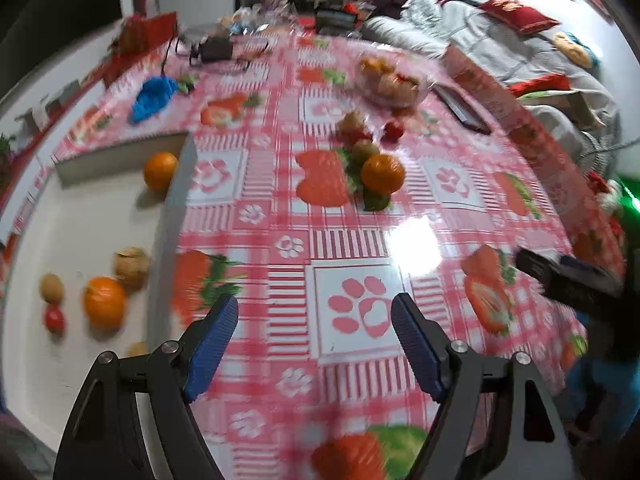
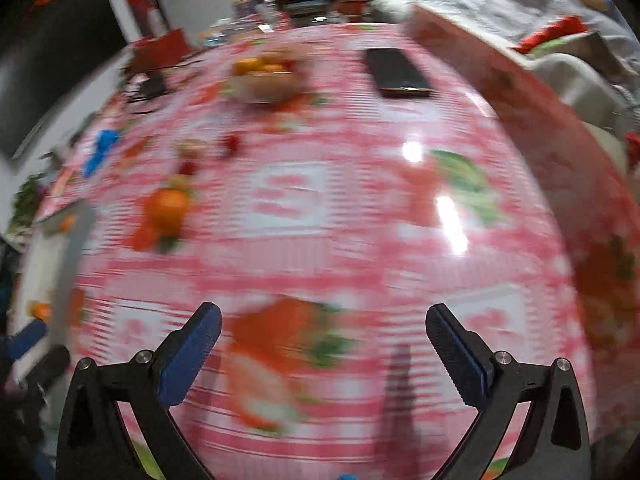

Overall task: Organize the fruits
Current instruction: 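Move both open grippers back over the fruit pile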

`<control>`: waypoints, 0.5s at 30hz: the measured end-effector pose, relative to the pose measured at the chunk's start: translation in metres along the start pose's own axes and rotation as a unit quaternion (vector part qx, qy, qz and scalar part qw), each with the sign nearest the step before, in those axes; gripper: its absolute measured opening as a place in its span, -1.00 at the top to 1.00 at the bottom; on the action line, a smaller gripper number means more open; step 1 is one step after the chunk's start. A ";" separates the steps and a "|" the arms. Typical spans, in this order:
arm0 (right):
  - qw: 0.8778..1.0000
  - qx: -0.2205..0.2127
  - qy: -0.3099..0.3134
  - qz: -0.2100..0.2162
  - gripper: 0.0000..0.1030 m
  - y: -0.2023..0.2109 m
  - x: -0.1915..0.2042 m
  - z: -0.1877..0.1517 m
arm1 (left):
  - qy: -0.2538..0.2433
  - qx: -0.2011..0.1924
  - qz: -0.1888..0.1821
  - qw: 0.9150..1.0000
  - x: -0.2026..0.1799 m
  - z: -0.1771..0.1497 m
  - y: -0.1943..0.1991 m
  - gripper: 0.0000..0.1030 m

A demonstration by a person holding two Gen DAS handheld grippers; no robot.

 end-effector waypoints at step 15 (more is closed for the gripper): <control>0.998 -0.053 0.016 -0.035 -1.00 -0.013 -0.048 -0.010 | -0.001 -0.026 0.048 0.999 -0.035 0.033 -0.061 -0.63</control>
Point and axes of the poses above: each gripper's, at about its wrist camera, not at the fingertips, and y roughly against the way its jaws point, x to its left, z to its top, the point moved 1 cm from there along -y, roughly the way its jaws point, and after that the axes turned 1 degree about -x, right-handed, at the moved point
